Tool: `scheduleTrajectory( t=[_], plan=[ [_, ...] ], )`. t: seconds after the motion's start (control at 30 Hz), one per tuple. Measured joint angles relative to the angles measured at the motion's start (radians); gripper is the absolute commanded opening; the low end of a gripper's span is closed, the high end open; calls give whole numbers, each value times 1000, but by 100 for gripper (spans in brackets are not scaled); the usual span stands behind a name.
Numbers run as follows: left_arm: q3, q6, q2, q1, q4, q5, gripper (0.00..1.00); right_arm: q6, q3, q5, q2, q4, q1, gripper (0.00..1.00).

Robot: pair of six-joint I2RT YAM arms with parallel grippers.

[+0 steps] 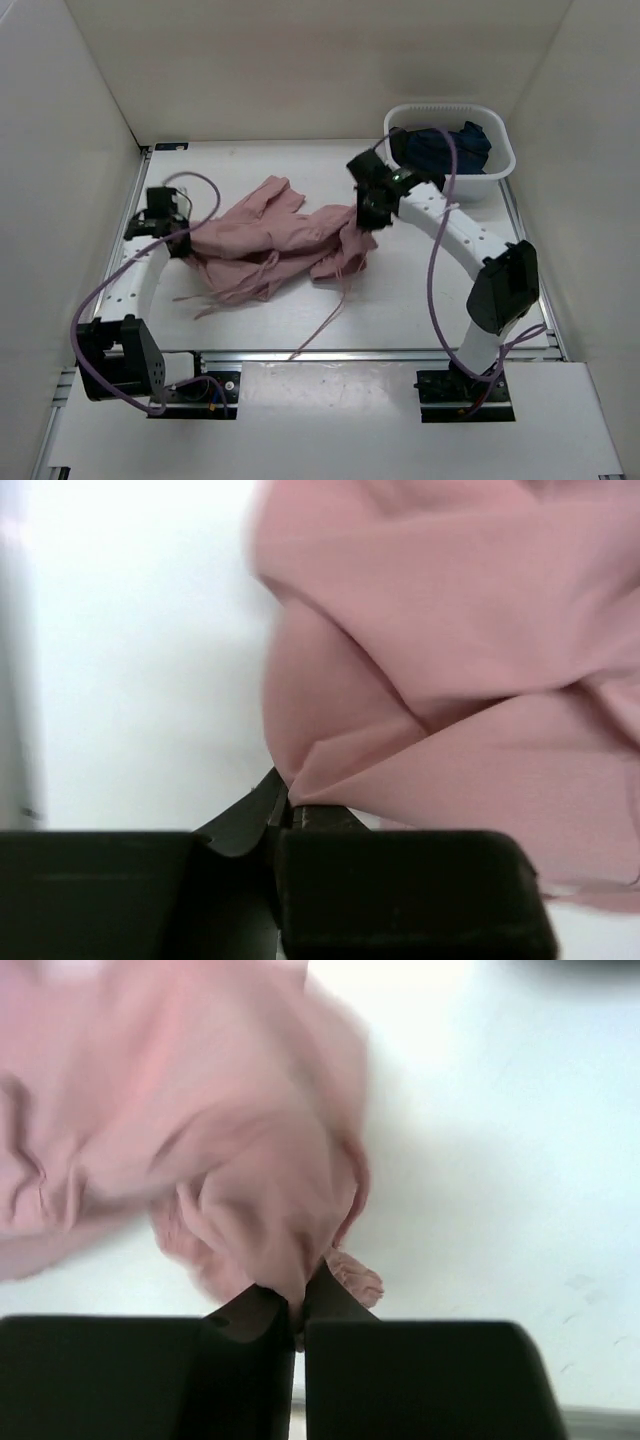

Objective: Fold and stack the trousers
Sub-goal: Flatten the trousers out

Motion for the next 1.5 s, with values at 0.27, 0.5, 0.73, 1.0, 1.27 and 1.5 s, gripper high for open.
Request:
scheduleTrajectory(
  t=[0.27, 0.5, 0.73, 1.0, 1.27, 1.5],
  plan=[
    [387, -2, -74, 129, 48, -143, 14, -119, 440, 245, -170, -226, -10, 0],
    [434, -7, -167, 102, 19, -109, 18, -79, 442, 326, -291, -330, 11, 0],
    [407, -5, -175, 97, -97, -8, 26, -67, 291, 417, -367, -410, -26, 0],
    [187, 2, -53, 95, -180, -6, 75, -45, 111, 436, -359, -428, -127, 0],
    [-46, -1, -88, 230, -221, -53, 86, -36, -24, 417, -356, -417, -174, 0],
    [-307, -1, -126, 211, -218, -37, 100, -35, -47, 404, -356, -384, -176, 0]
  ],
)
